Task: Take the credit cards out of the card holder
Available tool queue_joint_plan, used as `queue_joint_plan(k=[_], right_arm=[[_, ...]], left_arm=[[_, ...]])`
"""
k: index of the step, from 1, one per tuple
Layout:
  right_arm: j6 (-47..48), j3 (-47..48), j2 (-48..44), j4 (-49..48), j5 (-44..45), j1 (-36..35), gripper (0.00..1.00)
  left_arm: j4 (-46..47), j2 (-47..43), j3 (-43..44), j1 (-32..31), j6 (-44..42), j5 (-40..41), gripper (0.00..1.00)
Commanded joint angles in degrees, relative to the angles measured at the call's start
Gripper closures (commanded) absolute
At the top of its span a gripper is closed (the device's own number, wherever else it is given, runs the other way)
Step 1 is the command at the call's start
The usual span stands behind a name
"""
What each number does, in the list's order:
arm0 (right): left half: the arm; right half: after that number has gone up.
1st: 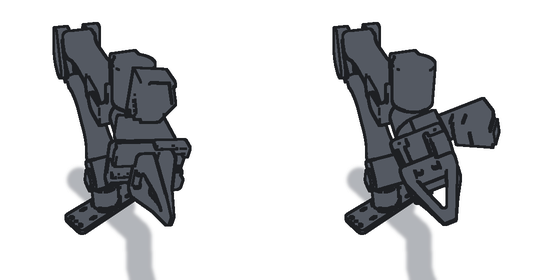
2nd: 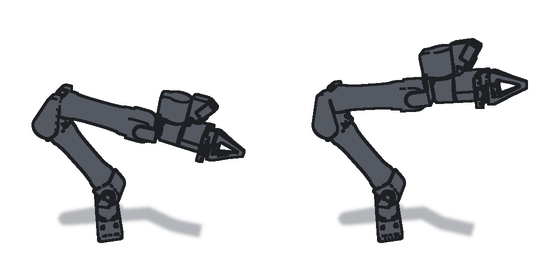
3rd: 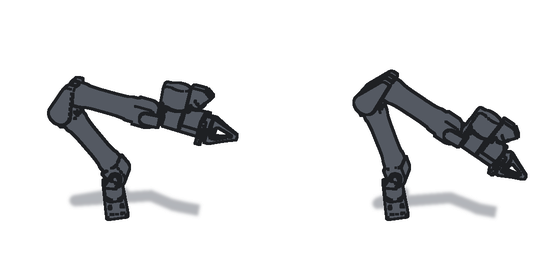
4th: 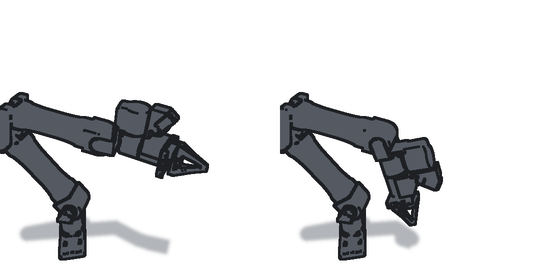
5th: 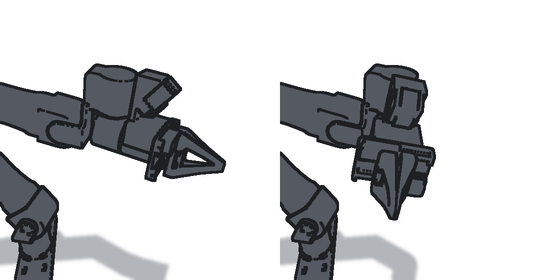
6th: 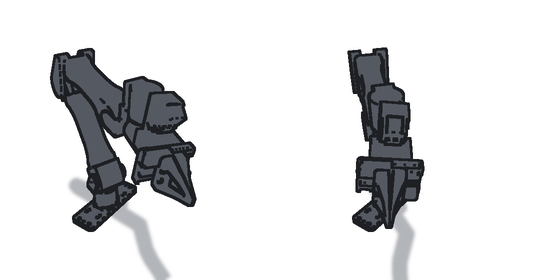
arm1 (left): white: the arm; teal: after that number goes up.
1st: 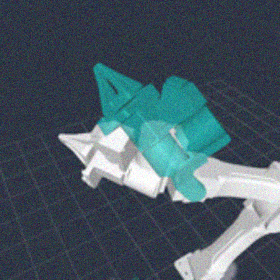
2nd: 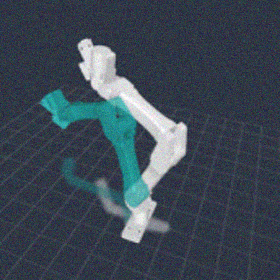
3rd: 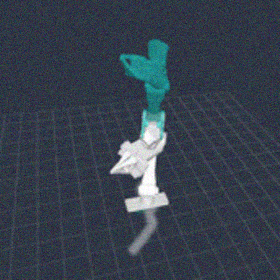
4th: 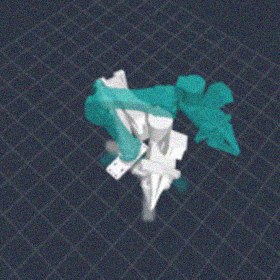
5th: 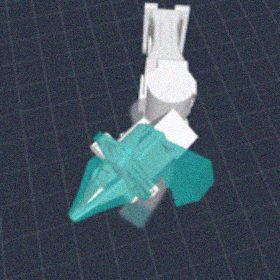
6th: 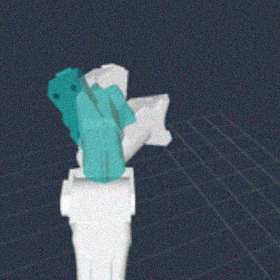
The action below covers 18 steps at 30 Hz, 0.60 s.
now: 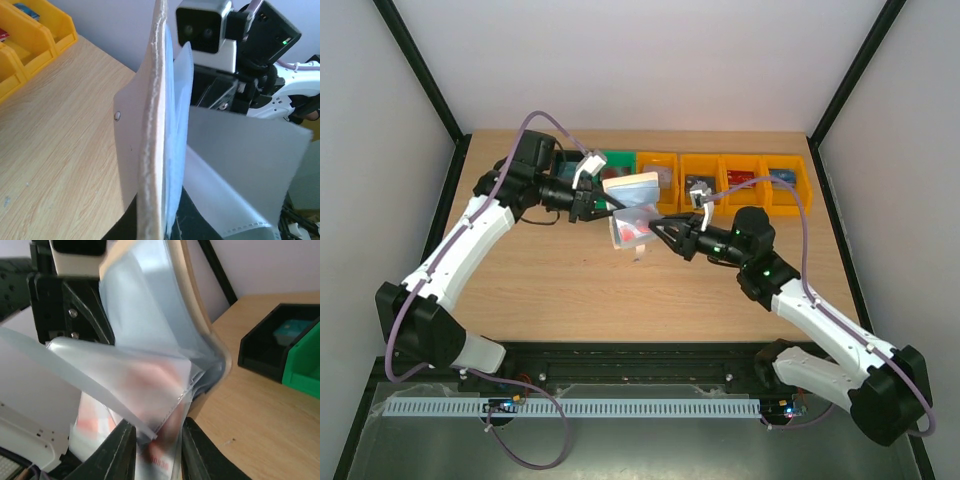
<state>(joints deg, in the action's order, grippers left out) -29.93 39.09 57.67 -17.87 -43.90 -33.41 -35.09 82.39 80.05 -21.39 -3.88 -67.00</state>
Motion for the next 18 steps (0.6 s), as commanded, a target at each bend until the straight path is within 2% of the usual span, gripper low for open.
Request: queue_joint_plan(k=[1, 7, 12, 18], right_arm=[[1.45, 0.81, -2.48, -3.82, 5.1, -0.52, 0.73], [1.24, 1.0, -0.01, -3.08, 6.06, -0.52, 0.57], [4.58, 2.71, 0.76, 0.9, 10.74, -0.52, 0.42], [10.39, 4.58, 0.14, 6.42, 13.54, -0.52, 0.33]], left_arm=[[-0.27, 1.11, -1.42, -1.57, 0.05, -0.73, 0.98], [-0.16, 1.96, -1.48, -2.84, 0.34, -1.29, 0.98], [-2.73, 2.4, -0.69, -3.17, -2.55, -3.63, 0.98], [-6.48, 2.75, 0.7, -4.79, -6.79, -3.93, 0.98]])
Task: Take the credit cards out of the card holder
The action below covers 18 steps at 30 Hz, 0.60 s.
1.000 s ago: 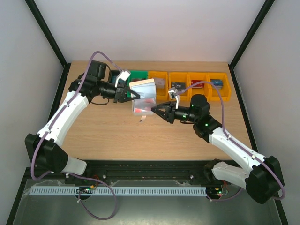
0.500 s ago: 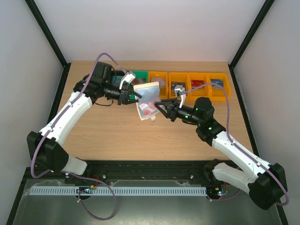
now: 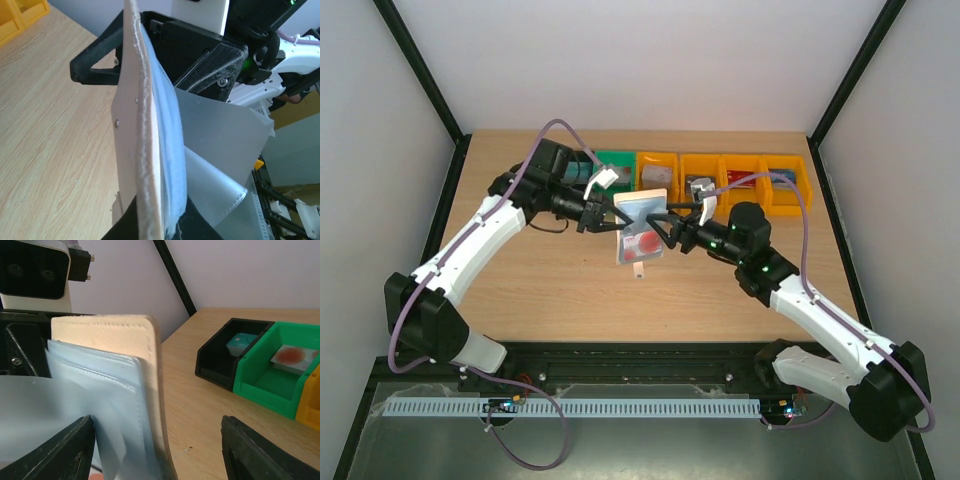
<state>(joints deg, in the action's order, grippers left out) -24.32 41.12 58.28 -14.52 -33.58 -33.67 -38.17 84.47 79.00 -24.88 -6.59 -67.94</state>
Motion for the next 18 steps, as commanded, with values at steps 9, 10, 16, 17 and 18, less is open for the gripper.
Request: queue_joint_plan(k=[9, 10, 16, 17, 18], right_arm=[[13.39, 4.85, -2.32, 7.49, -11.71, -0.26, 0.32], [13.66, 4.94, -2.56, 7.49, -13.74, -0.26, 0.33], [11.51, 5.0, -3.49, 5.56, -20.05, -0.25, 0.5], [10.96, 5.1, -3.3, 5.38, -20.23, -0.25, 0.56], [10.5, 5.22, -3.01, 5.26, -20.44, -0.26, 0.61]], left_arm=[[-10.47, 1.03, 4.14, -3.05, -12.26, -5.74, 0.98], [-11.19, 0.91, 4.34, -3.05, -13.18, -5.72, 0.98], [-12.95, 0.44, 4.66, -3.06, -15.65, -6.64, 0.98], [-13.02, 0.39, 4.71, -3.06, -15.83, -6.67, 0.98], [-13.05, 0.35, 4.68, -3.13, -15.89, -6.63, 0.98]])
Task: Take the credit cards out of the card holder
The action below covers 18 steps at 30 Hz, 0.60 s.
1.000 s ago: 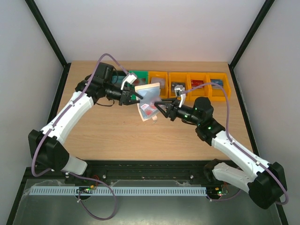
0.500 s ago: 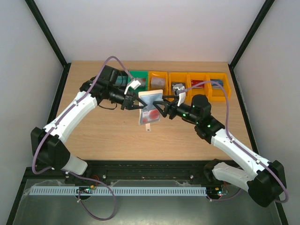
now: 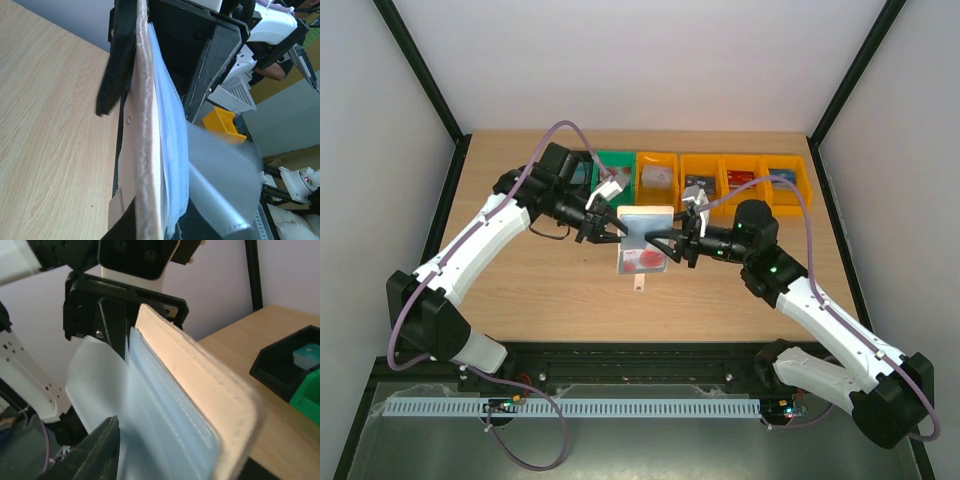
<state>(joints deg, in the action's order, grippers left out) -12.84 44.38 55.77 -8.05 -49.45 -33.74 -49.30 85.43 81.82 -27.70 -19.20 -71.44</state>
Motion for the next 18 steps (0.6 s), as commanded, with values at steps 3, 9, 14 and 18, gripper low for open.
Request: queue_joint_plan(k=[3, 9, 14, 18], right_arm=[[-2.49, 2.08, 0.21, -2.05, -5.64, -0.19, 0.76], [-4.08, 2.28, 0.36, -2.51, -6.25, -0.19, 0.98], [-5.06, 2.78, -0.71, 0.1, -0.65, -0.11, 0.98], [-8.92, 3.53, -0.05, 2.02, 4.37, 0.6, 0.98]], left_arm=[[-1.95, -0.82, 1.69, -0.5, -3.4, -2.83, 0.98], [-1.88, -1.13, 1.68, -0.47, -3.39, -2.44, 0.98], [4.2, -1.4, 1.56, 0.58, 3.79, 1.82, 0.63], [10.97, -2.6, -0.2, 4.31, 12.53, 9.01, 0.37]])
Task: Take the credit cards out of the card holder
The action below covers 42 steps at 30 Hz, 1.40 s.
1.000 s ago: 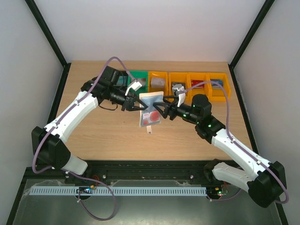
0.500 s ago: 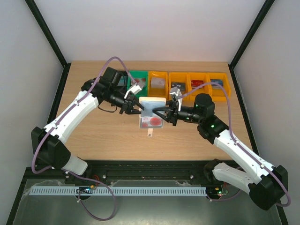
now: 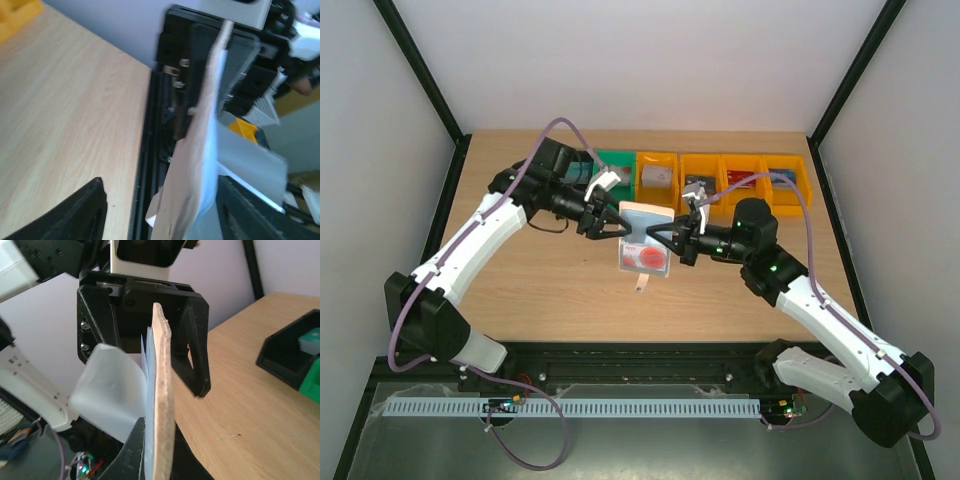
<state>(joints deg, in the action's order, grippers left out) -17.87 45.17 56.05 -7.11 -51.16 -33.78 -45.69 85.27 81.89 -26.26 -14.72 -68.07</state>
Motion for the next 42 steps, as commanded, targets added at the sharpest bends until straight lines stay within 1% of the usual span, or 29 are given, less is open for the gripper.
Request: queue_joint_plan(k=[1, 4, 6, 8, 9, 11, 12, 14, 15, 17, 19, 21, 27, 30, 36, 42], right_arm=[[-5.63, 2.81, -0.07, 0.6, 6.49, 0.99, 0.98], [-11.06, 2.8, 0.64, -1.4, 8.59, 2.08, 0.99], [-14.13, 2.77, 1.24, -1.96, 10.94, 2.75, 0.99], [-16.77, 2.73, 1.95, -2.39, 12.67, 3.37, 0.98], [-17.97, 2.73, 2.22, -2.72, 13.27, 3.56, 0.98], [-19.86, 2.74, 2.58, -3.91, 13.31, 3.74, 0.98], [-20.63, 2.96, 2.84, -4.36, 12.85, 3.76, 0.98], [-21.03, 3.47, 3.43, -4.72, 11.47, 3.77, 0.98], [-21.25, 3.53, 3.59, -4.99, 10.89, 3.73, 0.99], [-22.28, 3.03, 3.63, -6.4, 10.17, 3.81, 0.98], [-23.68, 2.34, 3.53, -8.13, 9.35, 3.73, 0.98], [-24.65, 2.18, 3.7, -8.89, 8.3, 3.73, 0.98], [-25.61, 1.98, 3.54, -8.81, 6.5, 3.73, 0.98], [-25.88, 2.09, 3.53, -8.81, 5.02, 3.73, 0.98], [-25.61, 2.07, 3.75, -9.21, 3.69, 3.72, 0.98], [-25.79, 2.1, 3.64, -9.86, 2.75, 3.72, 0.98]], left_arm=[[8.43, -2.93, -0.58, 3.49, 9.02, 8.33, 0.35], [8.89, -4.21, -0.13, 6.85, 9.18, 13.6, 0.28], [7.03, -5.0, 1.74, 8.03, 7.03, 18.05, 0.27], [4.2, -5.66, 4.53, 8.02, 3.51, 23.55, 0.27], [2.35, -5.96, 5.86, 8.06, 1.69, 24.65, 0.28], [-2.37, -6.49, 7.63, 7.19, -3.91, 22.99, 0.33], [-5.02, -6.63, 8.21, 5.85, -7.23, 21.62, 0.37], [-9.85, -6.74, 8.42, 0.42, -13.2, 20.99, 0.41], [-10.77, -6.72, 7.8, -2.85, -14.97, 22.29, 0.41], [-10.72, -6.08, 7.08, -8.9, -15.86, 27.51, 0.42], [-10.01, -5.36, 7.1, -12.72, -17.13, 33.17, 0.42], [-8.76, -4.86, 7.05, -13.82, -18.5, 37.12, 0.42], [-4.95, -2.45, 8.42, -14.17, -22.86, 44.51, 0.39], [-5.21, -1.65, 10.09, -14.17, -25.71, 45.65, 0.37], [-7.91, -0.61, 13.63, -14.08, -30.26, 43.64, 0.36], [-7.3, 0.32, 12.66, -14.08, -30.81, 45.26, 0.41]])
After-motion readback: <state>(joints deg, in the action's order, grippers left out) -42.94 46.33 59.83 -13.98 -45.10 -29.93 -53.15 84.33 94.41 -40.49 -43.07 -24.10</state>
